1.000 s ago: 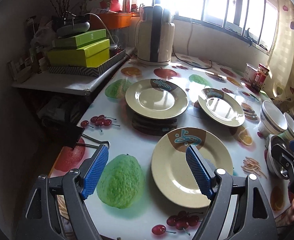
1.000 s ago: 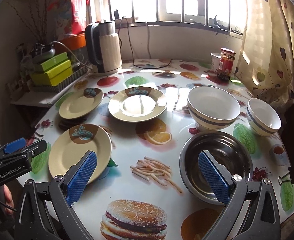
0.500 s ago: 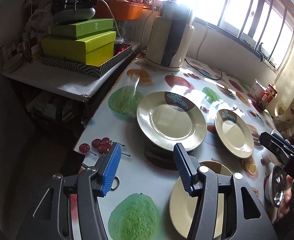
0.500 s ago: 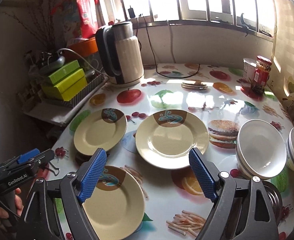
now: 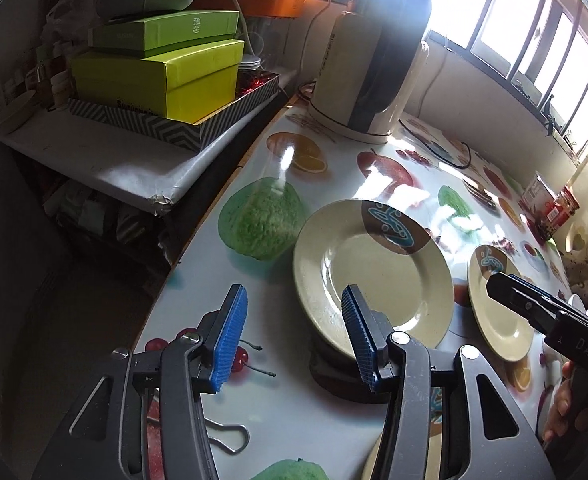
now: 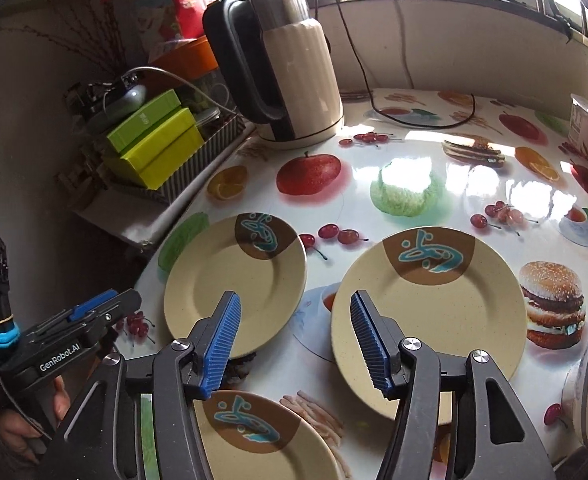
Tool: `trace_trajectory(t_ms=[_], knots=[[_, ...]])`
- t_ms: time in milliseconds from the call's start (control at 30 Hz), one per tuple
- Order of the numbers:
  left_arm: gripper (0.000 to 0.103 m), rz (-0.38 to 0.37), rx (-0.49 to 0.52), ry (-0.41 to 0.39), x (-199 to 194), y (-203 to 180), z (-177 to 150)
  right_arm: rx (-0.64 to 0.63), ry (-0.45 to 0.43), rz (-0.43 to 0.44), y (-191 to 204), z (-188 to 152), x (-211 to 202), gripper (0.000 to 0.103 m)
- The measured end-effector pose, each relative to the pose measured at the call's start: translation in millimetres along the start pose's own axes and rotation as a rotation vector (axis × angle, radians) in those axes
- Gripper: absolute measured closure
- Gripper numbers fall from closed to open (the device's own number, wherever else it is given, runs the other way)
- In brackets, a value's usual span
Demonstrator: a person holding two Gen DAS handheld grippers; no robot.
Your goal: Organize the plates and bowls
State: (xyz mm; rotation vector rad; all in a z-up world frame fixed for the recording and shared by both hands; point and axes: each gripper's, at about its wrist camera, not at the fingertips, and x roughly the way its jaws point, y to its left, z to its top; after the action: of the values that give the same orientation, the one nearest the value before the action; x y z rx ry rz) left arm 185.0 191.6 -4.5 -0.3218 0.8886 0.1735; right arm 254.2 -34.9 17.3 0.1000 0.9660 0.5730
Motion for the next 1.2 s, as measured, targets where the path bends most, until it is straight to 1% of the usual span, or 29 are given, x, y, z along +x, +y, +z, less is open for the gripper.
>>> trace_trajectory(t_ms=[133, 233, 300, 367, 400, 433, 500, 567, 667, 767, 833, 933, 1033, 1100, 1167, 1200], knots=[[0.052, 0.002, -0.010, 0.012, 11, 2, 5, -0.008, 0.035, -0.019, -4, 9, 19, 0.048], [0.052, -0.003, -0.023, 0.033, 18, 3, 6, -0.024, 0.043, -0.013, -5, 12, 28, 0.054], [0.052, -0.016, -0.033, 0.025, 18, 3, 6, -0.031, 0.052, 0.006, -5, 13, 35, 0.060], [0.053, -0.014, -0.018, 0.023, 20, 0, 8, -0.030, 0.065, 0.018, -6, 13, 41, 0.066], [0.055, -0.021, -0.020, 0.027, 22, 0, 9, -0.027, 0.070, 0.019, -7, 14, 44, 0.067], [0.060, -0.035, -0.029, 0.035, 24, 0, 10, -0.026, 0.075, 0.023, -8, 14, 46, 0.068], [0.062, -0.054, -0.047, 0.054, 29, 2, 11, -0.025, 0.085, 0.030, -8, 14, 50, 0.068], [0.062, -0.035, -0.061, 0.061, 32, 4, 12, -0.025, 0.084, 0.041, -8, 15, 52, 0.068], [0.062, -0.045, -0.060, 0.055, 33, 4, 13, -0.013, 0.099, 0.051, -10, 16, 57, 0.069], [0.062, -0.047, -0.069, 0.070, 37, 7, 13, -0.012, 0.112, 0.057, -10, 16, 63, 0.074], [0.062, -0.054, -0.079, 0.079, 40, 9, 13, -0.009, 0.116, 0.063, -10, 15, 65, 0.074], [0.062, -0.046, -0.084, 0.084, 43, 10, 12, 0.005, 0.119, 0.070, -11, 15, 67, 0.074], [0.063, -0.071, -0.096, 0.098, 48, 10, 12, 0.010, 0.121, 0.074, -13, 16, 68, 0.079], [0.063, -0.069, -0.096, 0.099, 49, 10, 12, 0.012, 0.123, 0.076, -13, 16, 69, 0.080], [0.063, -0.070, -0.097, 0.095, 49, 10, 12, 0.017, 0.127, 0.081, -13, 16, 70, 0.084], [0.063, -0.074, -0.096, 0.097, 50, 9, 12, 0.019, 0.128, 0.080, -13, 16, 71, 0.085]])
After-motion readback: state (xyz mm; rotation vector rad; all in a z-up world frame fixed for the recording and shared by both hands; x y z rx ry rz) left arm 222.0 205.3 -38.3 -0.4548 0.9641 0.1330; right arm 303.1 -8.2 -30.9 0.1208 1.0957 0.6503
